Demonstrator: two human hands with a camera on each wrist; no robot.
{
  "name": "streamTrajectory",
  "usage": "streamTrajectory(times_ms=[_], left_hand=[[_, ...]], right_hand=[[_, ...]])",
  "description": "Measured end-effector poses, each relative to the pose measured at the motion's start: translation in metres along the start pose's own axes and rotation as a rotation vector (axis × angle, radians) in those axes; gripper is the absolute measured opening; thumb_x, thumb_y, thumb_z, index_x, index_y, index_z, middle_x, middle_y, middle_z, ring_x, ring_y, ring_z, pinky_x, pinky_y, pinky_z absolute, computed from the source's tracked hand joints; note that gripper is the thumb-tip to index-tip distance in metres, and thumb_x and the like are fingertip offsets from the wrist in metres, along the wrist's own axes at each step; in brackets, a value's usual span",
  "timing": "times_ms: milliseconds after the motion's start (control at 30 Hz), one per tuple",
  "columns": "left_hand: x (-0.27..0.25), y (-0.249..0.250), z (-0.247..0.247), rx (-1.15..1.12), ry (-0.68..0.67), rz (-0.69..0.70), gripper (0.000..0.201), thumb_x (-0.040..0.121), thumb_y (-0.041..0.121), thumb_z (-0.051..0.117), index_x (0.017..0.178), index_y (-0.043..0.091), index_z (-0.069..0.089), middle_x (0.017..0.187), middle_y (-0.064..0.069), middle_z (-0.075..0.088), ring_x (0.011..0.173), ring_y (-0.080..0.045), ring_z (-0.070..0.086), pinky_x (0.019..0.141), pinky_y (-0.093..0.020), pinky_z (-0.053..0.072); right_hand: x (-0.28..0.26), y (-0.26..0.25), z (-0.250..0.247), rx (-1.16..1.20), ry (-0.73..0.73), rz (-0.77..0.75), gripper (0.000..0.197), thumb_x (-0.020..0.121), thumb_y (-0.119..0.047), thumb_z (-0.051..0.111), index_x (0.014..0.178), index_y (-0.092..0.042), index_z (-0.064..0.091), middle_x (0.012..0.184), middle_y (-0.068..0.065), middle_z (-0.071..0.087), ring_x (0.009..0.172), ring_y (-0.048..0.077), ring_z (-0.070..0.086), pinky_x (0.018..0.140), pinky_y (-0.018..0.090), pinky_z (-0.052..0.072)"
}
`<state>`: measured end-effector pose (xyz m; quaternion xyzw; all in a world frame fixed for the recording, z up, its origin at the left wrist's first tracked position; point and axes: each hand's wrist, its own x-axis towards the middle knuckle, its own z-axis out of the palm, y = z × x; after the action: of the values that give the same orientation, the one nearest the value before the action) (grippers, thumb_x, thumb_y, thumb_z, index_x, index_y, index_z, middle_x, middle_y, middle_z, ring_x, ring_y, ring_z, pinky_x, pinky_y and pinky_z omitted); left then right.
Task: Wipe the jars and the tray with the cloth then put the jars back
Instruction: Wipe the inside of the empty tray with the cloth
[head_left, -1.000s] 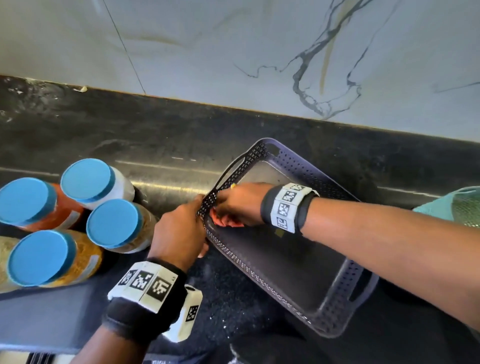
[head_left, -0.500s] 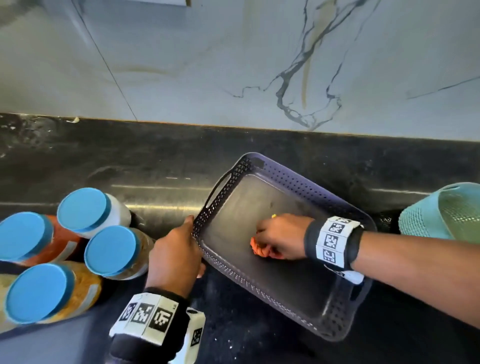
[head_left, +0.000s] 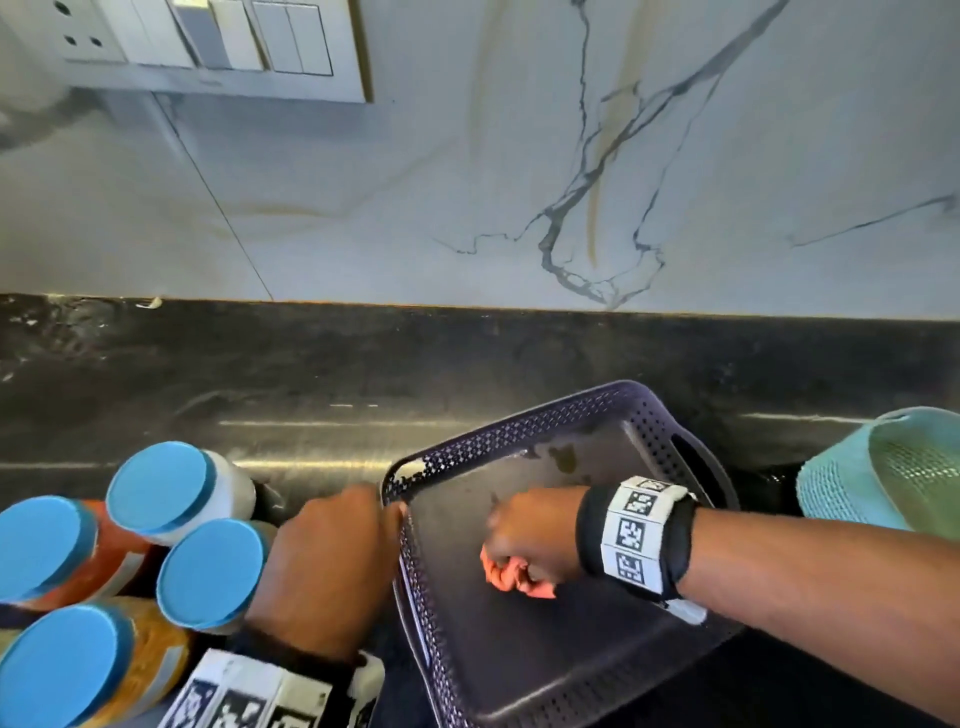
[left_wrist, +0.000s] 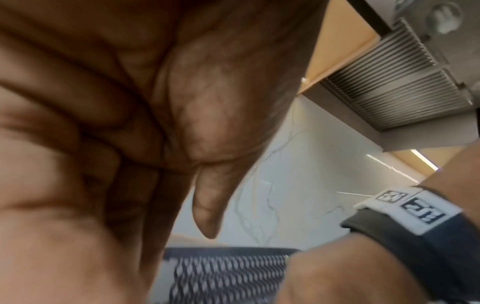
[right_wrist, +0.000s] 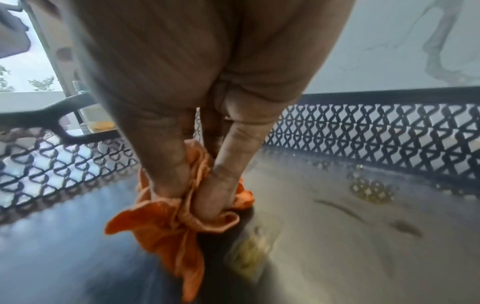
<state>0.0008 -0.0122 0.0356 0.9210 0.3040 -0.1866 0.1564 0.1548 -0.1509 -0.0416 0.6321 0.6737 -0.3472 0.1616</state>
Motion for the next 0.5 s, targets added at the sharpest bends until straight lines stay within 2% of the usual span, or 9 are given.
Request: streamTrajectory(times_ms=[67, 100, 167, 267, 367, 433, 500], left_hand=[[0.015, 0.002, -0.003, -0.029, 0.04, -0.007, 0.026, 0.106, 0.038, 0.04, 0.093, 0.017, 0.049, 0.111, -0.011, 0.071, 0.107, -0.032, 0.067, 0.078, -0.037, 0.045], [0.023, 0.003, 0.0, -0.034, 0.03, -0.011, 0.023, 0.106, 0.035, 0.042, 0.093, 0.017, 0.045, 0.113, -0.012, 0.07, 0.109, -0.033, 0.066, 0.078, -0.037, 0.044], [0.035, 0.003, 0.01, -0.037, -0.036, -0.023, 0.016, 0.105, 0.031, 0.045, 0.097, 0.017, 0.042, 0.116, -0.015, 0.069, 0.111, -0.035, 0.065, 0.082, -0.038, 0.046], [0.042, 0.002, 0.031, -0.076, -0.084, -0.036, 0.011, 0.102, 0.019, 0.045, 0.103, 0.015, 0.035, 0.114, -0.018, 0.07, 0.109, -0.037, 0.068, 0.08, -0.039, 0.046], [0.04, 0.003, 0.039, -0.1, -0.051, -0.027, 0.012, 0.102, 0.01, 0.041, 0.104, 0.015, 0.031, 0.107, -0.017, 0.071, 0.103, -0.036, 0.07, 0.078, -0.038, 0.047], [0.038, 0.002, 0.04, -0.11, -0.041, -0.016, 0.011, 0.102, 0.01, 0.042, 0.105, 0.014, 0.032, 0.105, -0.017, 0.071, 0.101, -0.036, 0.071, 0.075, -0.037, 0.044], [0.035, 0.001, 0.04, -0.117, -0.041, -0.008, 0.013, 0.102, 0.009, 0.044, 0.105, 0.015, 0.033, 0.103, -0.017, 0.072, 0.098, -0.036, 0.072, 0.074, -0.037, 0.045]], right_hand=[[0.003, 0.005, -0.01, 0.06, 0.032, 0.031, 0.031, 0.081, 0.003, 0.055, 0.066, -0.023, 0.049, 0.101, 0.006, 0.072, 0.086, 0.023, 0.064, 0.068, 0.029, 0.046], [0.007, 0.006, -0.012, 0.077, 0.075, 0.047, 0.031, 0.081, 0.003, 0.054, 0.063, -0.022, 0.047, 0.097, 0.005, 0.072, 0.076, 0.019, 0.061, 0.065, 0.029, 0.048], [0.019, 0.002, -0.014, 0.066, 0.196, 0.135, 0.019, 0.083, -0.003, 0.057, 0.07, -0.016, 0.057, 0.093, 0.003, 0.07, 0.064, 0.015, 0.054, 0.062, 0.027, 0.047], [0.045, -0.022, -0.015, 0.223, 0.318, 0.193, 0.009, 0.089, -0.003, 0.061, 0.094, -0.01, 0.063, 0.097, 0.011, 0.065, 0.071, 0.025, 0.06, 0.062, 0.028, 0.05], [0.054, -0.04, -0.026, 0.167, 0.356, 0.265, 0.019, 0.095, -0.008, 0.058, 0.111, -0.006, 0.069, 0.106, 0.017, 0.062, 0.087, 0.037, 0.066, 0.066, 0.03, 0.045], [0.046, -0.034, -0.03, 0.176, 0.359, 0.298, 0.02, 0.095, -0.009, 0.056, 0.109, -0.008, 0.071, 0.111, 0.017, 0.061, 0.096, 0.039, 0.066, 0.07, 0.033, 0.048], [0.034, -0.012, -0.025, 0.222, 0.353, 0.358, 0.017, 0.094, -0.009, 0.056, 0.096, -0.017, 0.071, 0.109, 0.014, 0.059, 0.094, 0.036, 0.067, 0.08, 0.037, 0.056]])
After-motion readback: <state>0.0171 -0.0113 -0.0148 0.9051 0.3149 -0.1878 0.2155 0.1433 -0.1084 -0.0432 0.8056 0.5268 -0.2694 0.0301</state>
